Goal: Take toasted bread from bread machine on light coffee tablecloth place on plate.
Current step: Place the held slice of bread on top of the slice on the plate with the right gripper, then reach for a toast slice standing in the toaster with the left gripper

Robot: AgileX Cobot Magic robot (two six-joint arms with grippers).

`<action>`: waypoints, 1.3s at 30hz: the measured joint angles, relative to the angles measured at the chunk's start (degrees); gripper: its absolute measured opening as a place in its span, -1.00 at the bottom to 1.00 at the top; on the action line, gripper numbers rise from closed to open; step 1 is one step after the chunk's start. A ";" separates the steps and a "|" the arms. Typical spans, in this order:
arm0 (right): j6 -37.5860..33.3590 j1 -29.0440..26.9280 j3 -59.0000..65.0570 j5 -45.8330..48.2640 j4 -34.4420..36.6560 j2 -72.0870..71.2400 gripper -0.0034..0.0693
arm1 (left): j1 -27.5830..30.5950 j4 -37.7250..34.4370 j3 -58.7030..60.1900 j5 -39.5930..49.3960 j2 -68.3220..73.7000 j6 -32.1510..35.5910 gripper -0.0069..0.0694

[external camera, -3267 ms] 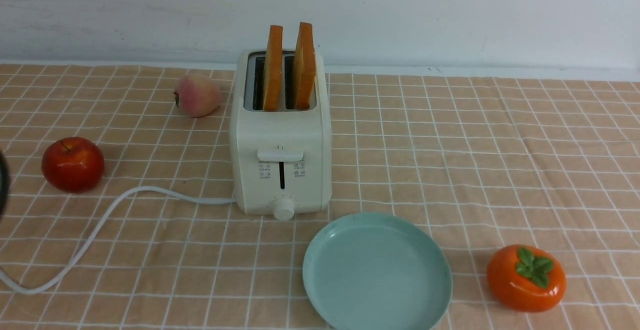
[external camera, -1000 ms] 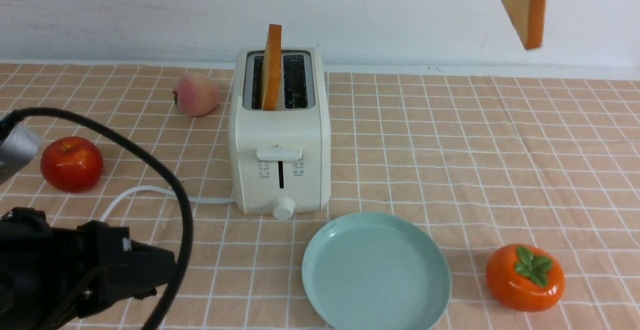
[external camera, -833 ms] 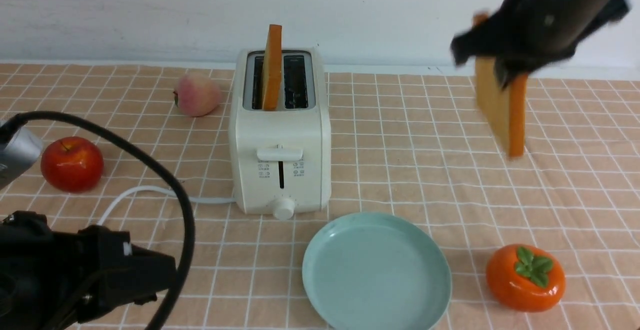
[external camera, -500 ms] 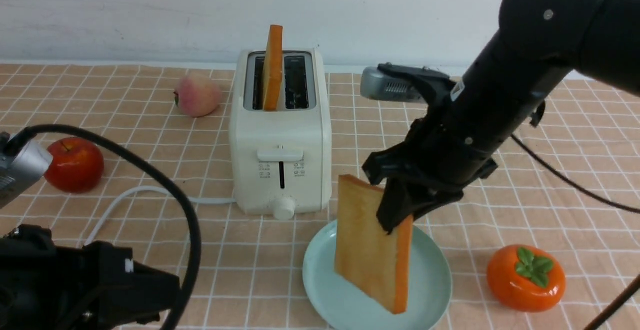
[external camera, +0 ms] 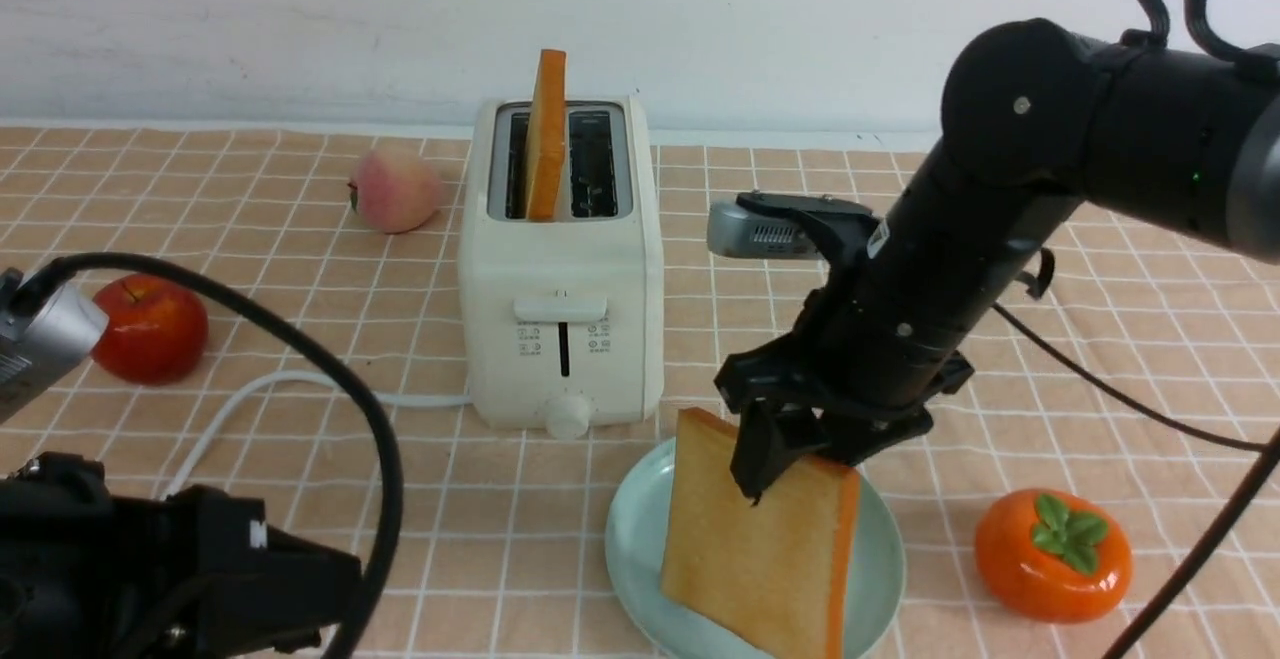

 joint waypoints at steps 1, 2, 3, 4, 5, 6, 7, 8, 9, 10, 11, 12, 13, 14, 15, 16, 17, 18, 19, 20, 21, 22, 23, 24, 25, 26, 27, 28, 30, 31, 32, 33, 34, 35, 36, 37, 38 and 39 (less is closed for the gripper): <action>0.35 0.00 0.05 -0.07 -2.15 -1.09 0.55 | 0.00 -0.23 0.00 -0.79 0.00 0.00 -0.18; 0.73 0.00 0.04 -0.20 -4.21 -2.40 0.65 | 0.00 -0.53 0.00 -1.70 0.00 0.00 -0.18; 0.95 0.00 0.04 -0.19 -4.63 -2.68 0.67 | 0.00 -0.65 0.00 -2.20 0.00 0.00 -0.18; 1.91 0.00 0.04 -0.36 -6.80 -4.48 0.77 | 0.00 -1.09 0.00 -3.91 0.00 0.00 -0.18; 2.91 0.00 0.04 -0.60 -8.49 -6.48 0.81 | 0.00 -1.56 0.00 -5.12 0.00 0.00 -0.18; 3.60 0.00 0.04 -0.85 -9.36 -8.33 0.84 | 0.00 -2.29 0.00 -6.28 0.00 0.12 -0.18; 4.20 0.00 0.04 -1.27 -9.76 -10.24 0.85 | 0.00 -3.36 0.00 -7.41 0.05 0.85 -0.18; 4.20 0.00 0.04 -1.59 -9.83 -12.23 0.85 | 0.00 -4.44 0.00 -8.50 0.30 2.10 -0.18; 4.65 0.04 0.04 -1.74 -9.67 -13.89 0.84 | 0.00 -5.25 -0.09 -9.30 0.64 3.36 -0.17; 4.87 0.18 0.04 -1.72 -9.47 -15.93 0.82 | 0.00 -5.87 -0.40 -9.93 1.12 4.75 -0.17; 4.94 0.21 0.04 -1.72 -9.46 -16.35 0.82 | 0.00 -6.13 -0.63 -10.14 1.39 5.47 -0.17; 4.99 0.48 0.04 -1.34 -9.23 -20.04 0.76 | 0.00 -6.78 -2.28 -10.87 3.04 8.00 -0.17; 4.99 0.57 0.04 -0.98 -9.09 -21.63 0.73 | 0.00 -6.78 -3.52 -10.93 4.13 9.13 -0.17; 5.05 0.57 0.04 -0.30 -8.92 -23.17 0.69 | 0.00 -6.78 -5.46 -10.93 5.38 9.73 -0.16; 5.11 0.62 0.04 0.36 -8.86 -25.67 0.64 | 0.00 -6.57 -8.21 -10.86 7.93 10.33 -0.14; 5.11 0.62 0.04 0.79 -8.86 -26.67 0.62 | -0.06 -6.27 -10.25 -10.71 9.12 10.54 -0.12; 5.15 0.62 0.04 1.26 -8.86 -28.18 0.58 | -0.36 -5.66 -12.40 -10.59 11.17 10.62 -0.10; 5.15 0.62 0.04 1.89 -8.91 -29.55 0.56 | -0.92 -4.75 -15.19 -10.31 13.37 10.74 -0.06; 5.15 0.62 0.04 2.61 -8.91 -30.76 0.53 | -1.78 -3.42 -18.03 -10.07 15.64 10.74 -0.01; 5.17 0.62 0.04 3.11 -8.91 -31.65 0.52 | -2.94 -2.12 -20.35 -9.77 17.53 10.66 0.04; 5.22 0.62 0.04 3.64 -8.64 -32.82 0.51 | -4.36 0.36 -23.88 -9.27 20.45 9.93 0.09; 5.22 0.62 0.04 4.15 -8.40 -33.69 0.51 | -6.30 3.61 -27.54 -8.80 22.96 8.30 0.17; 5.22 0.62 0.04 4.51 -8.22 -34.49 0.51 | -7.98 6.89 -30.71 -8.30 25.50 6.16 0.23; 5.22 0.62 0.04 4.47 -8.22 -34.63 0.51 | -8.31 7.57 -30.71 -8.23 26.02 5.66 0.24; 5.27 0.62 0.04 5.17 -7.90 -35.81 0.51 | -11.11 14.96 -37.32 -7.15 30.68 -0.26 0.36; 5.32 0.62 0.04 5.33 -7.72 -36.38 0.50 | -12.19 18.53 -40.01 -6.57 33.32 -3.54 0.41; 5.32 0.62 0.04 5.48 -7.58 -36.85 0.50 | -13.36 23.12 -43.39 -5.70 35.96 -8.03 0.46; 5.32 0.62 0.04 5.48 -7.33 -37.18 0.50 | -14.33 27.58 -46.74 -4.66 38.67 -12.49 0.50; 5.33 0.62 0.04 5.49 -7.33 -37.39 0.50 | -15.11 31.72 -50.09 -3.34 41.42 -16.43 0.52; 5.39 0.62 0.04 5.55 -7.21 -37.61 0.50 | -15.81 35.29 -53.41 -1.86 44.23 -19.59 0.54; 5.54 0.62 0.04 5.57 -7.16 -37.71 0.50 | -16.41 38.34 -56.03 -0.25 46.48 -21.81 0.55; 6.07 0.62 0.04 5.61 -7.00 -37.71 0.50 | -17.09 41.77 -61.06 2.17 50.43 -23.60 0.56; 6.33 0.62 0.04 5.61 -6.82 -37.71 0.50 | -17.43 43.81 -64.58 4.09 54.26 -24.43 0.56; 6.52 0.62 0.04 5.68 -6.76 -37.71 0.50 | -17.64 44.93 -67.36 5.53 56.89 -24.73 0.57; 6.52 0.62 0.04 5.68 -6.76 -37.71 0.50 | -17.69 45.27 -67.89 6.07 57.39 -24.85 0.57; 6.67 0.62 0.04 5.80 -6.71 -37.71 0.50 | -17.75 46.21 -71.40 7.46 60.89 -24.95 0.57; 6.67 0.62 0.04 5.80 -6.71 -37.71 0.50 | -17.75 46.93 -73.70 8.41 63.22 -25.06 0.57; 6.67 0.62 0.04 5.80 -6.71 -37.71 0.50 | -17.75 47.55 -75.39 8.91 64.97 -25.13 0.57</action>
